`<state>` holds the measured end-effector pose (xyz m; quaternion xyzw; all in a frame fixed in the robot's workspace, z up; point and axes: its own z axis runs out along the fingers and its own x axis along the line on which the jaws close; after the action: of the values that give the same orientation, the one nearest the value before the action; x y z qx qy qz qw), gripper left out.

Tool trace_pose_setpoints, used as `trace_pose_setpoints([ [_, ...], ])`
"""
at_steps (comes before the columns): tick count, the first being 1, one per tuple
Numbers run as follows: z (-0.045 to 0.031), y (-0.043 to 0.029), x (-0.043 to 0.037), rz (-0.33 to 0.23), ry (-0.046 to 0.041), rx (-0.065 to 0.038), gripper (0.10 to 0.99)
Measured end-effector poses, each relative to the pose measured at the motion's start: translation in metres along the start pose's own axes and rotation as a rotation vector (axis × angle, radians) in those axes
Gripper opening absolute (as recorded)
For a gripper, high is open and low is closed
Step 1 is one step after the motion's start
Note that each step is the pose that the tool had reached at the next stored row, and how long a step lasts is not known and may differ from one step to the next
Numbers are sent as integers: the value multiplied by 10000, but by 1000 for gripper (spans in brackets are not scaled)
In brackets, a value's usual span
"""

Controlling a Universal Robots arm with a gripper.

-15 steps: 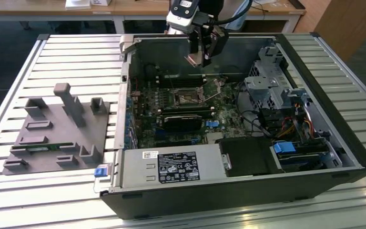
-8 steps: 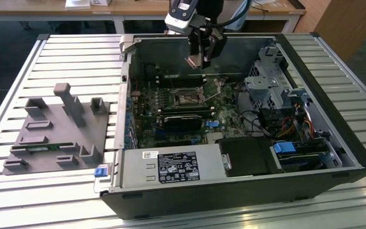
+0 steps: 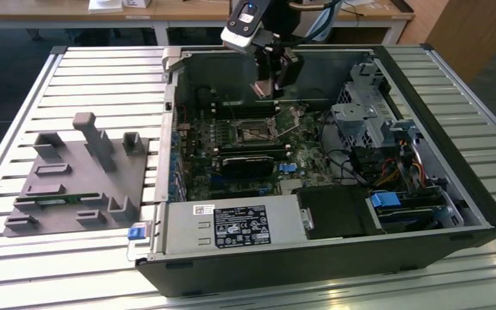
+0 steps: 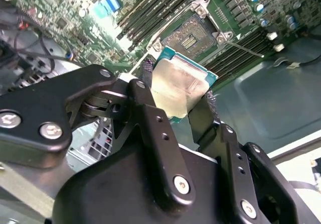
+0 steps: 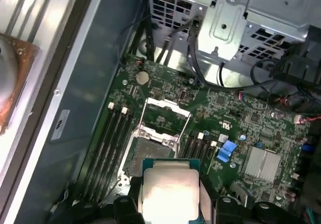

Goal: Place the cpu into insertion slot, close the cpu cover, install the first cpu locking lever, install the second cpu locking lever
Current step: 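Place the cpu into insertion slot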

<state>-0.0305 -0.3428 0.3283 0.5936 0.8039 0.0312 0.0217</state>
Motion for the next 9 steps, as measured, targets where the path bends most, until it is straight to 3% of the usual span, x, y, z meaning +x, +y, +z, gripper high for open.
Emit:
trace_pose_setpoints([
  [5, 87, -6, 1, 884, -71, 0, 537],
  [9, 132, -10, 1, 1142, -89, 3, 537],
])
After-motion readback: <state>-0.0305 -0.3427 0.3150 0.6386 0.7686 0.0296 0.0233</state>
